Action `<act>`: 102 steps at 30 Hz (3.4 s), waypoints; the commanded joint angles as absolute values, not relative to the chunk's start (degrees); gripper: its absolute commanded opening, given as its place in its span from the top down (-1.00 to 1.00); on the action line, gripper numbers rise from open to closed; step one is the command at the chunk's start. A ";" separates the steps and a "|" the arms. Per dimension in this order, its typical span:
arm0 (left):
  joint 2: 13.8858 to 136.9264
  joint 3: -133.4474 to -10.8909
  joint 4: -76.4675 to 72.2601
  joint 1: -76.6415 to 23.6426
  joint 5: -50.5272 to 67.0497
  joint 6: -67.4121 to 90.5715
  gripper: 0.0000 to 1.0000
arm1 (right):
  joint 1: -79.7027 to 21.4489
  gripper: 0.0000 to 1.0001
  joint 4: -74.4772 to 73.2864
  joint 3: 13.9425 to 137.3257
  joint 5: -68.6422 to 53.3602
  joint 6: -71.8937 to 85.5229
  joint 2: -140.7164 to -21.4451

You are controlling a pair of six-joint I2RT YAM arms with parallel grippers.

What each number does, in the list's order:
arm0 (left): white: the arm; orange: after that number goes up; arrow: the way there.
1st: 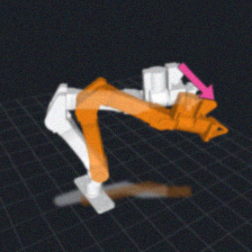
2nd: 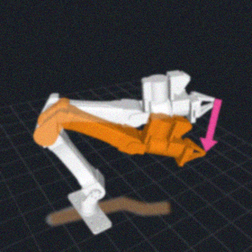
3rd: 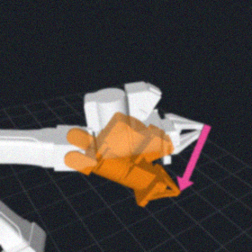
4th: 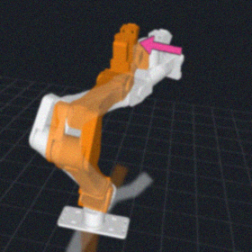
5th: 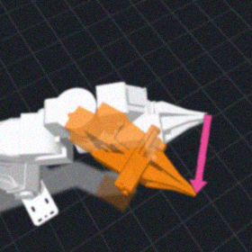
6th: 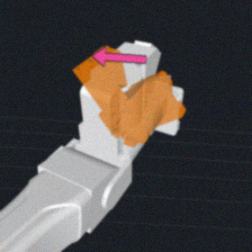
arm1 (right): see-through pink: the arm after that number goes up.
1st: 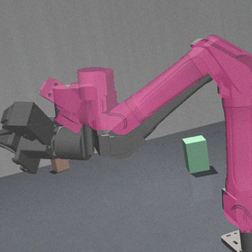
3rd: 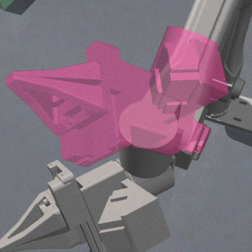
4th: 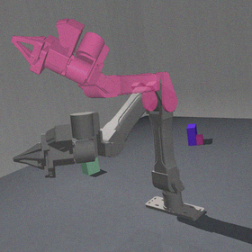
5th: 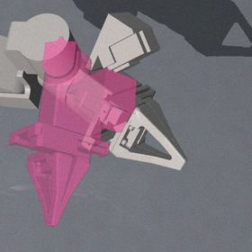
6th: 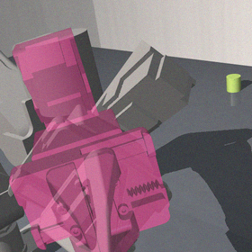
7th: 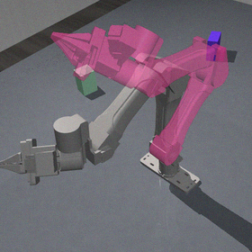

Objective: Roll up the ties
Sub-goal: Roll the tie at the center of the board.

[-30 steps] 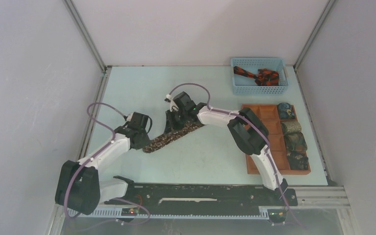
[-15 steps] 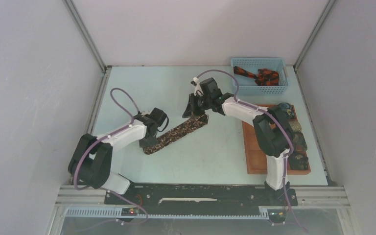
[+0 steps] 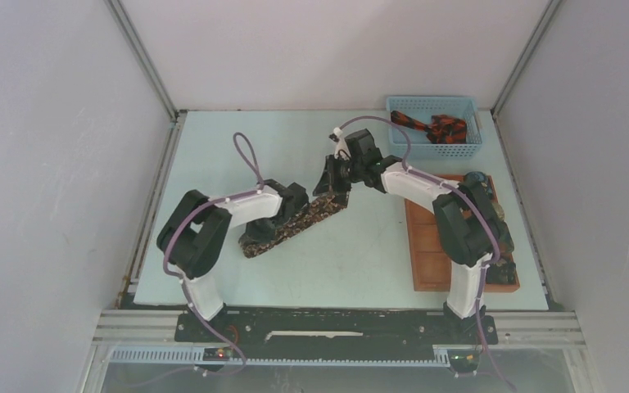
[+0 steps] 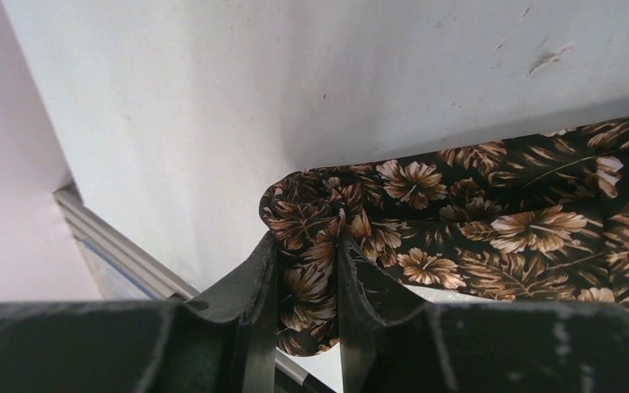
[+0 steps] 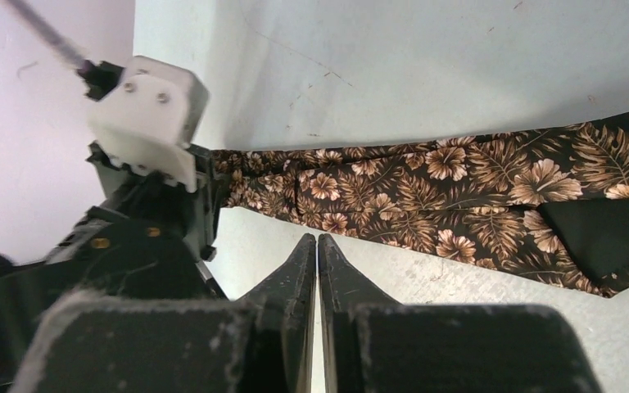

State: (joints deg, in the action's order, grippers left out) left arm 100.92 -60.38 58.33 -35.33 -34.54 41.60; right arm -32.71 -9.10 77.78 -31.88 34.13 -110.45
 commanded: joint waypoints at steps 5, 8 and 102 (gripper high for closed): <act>109.61 -68.15 67.23 -38.52 -37.89 46.22 0.57 | -30.96 0.88 -6.94 76.10 -33.48 34.45 -105.25; 112.27 -70.88 70.11 -39.22 -38.89 46.52 0.41 | -30.61 0.88 -6.95 75.93 -33.82 34.62 -104.94; 38.10 -36.60 47.04 -21.02 -23.18 47.47 -0.49 | -53.08 1.00 -12.25 98.09 -33.14 37.78 -130.41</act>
State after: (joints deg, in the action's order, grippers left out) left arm 37.87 -37.78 50.74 -21.43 -25.26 49.08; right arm -54.17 -12.69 99.46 -32.82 39.44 -131.68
